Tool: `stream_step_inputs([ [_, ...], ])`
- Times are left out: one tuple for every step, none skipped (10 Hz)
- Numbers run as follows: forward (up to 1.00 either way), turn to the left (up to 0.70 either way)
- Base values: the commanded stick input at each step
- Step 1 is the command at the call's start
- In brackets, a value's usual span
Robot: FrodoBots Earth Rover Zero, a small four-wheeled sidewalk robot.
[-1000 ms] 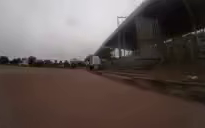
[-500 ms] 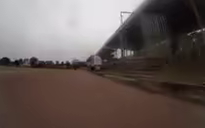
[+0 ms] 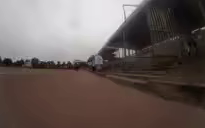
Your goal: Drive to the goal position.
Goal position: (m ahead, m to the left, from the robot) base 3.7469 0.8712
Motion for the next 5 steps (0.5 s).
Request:
stream_step_inputs([
  [1.00,0.00],
  [1.00,0.00],
  [1.00,0.00],
  [1.00,0.00],
  [1.00,0.00],
])
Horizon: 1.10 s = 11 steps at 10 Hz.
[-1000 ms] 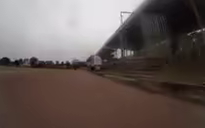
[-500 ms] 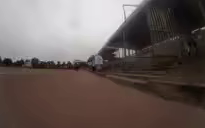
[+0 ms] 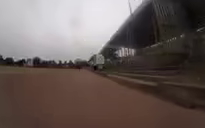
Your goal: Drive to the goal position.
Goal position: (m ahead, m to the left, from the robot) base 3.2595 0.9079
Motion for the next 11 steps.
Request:
stream_step_inputs([
  [1.00,0.00],
  [1.00,0.00],
  [1.00,0.00],
  [0.80,0.00],
  [0.30,0.00],
  [0.00,0.00],
  [0.00,0.00],
  [0.00,0.00],
  [0.00,0.00],
  [0.00,0.00],
  [0.00,0.00],
])
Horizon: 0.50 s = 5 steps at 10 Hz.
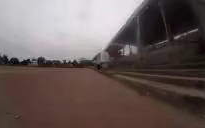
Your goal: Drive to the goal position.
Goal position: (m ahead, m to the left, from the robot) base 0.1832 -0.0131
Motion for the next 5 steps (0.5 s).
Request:
stream_step_inputs([
  [0.00,0.00],
  [0.00,0.00],
  [0.00,0.00],
  [0.20,0.00],
  [0.70,0.00],
])
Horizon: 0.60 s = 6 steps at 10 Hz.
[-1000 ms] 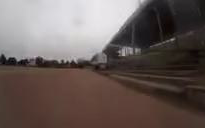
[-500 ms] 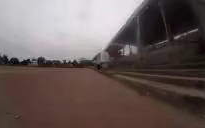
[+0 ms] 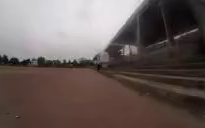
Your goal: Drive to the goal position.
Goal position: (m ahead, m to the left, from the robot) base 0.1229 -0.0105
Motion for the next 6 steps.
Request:
stream_step_inputs([
  [1.00,0.00],
  [1.00,0.00],
  [1.00,0.00],
  [1.00,0.00],
  [1.00,0.00],
  [1.00,0.00],
])
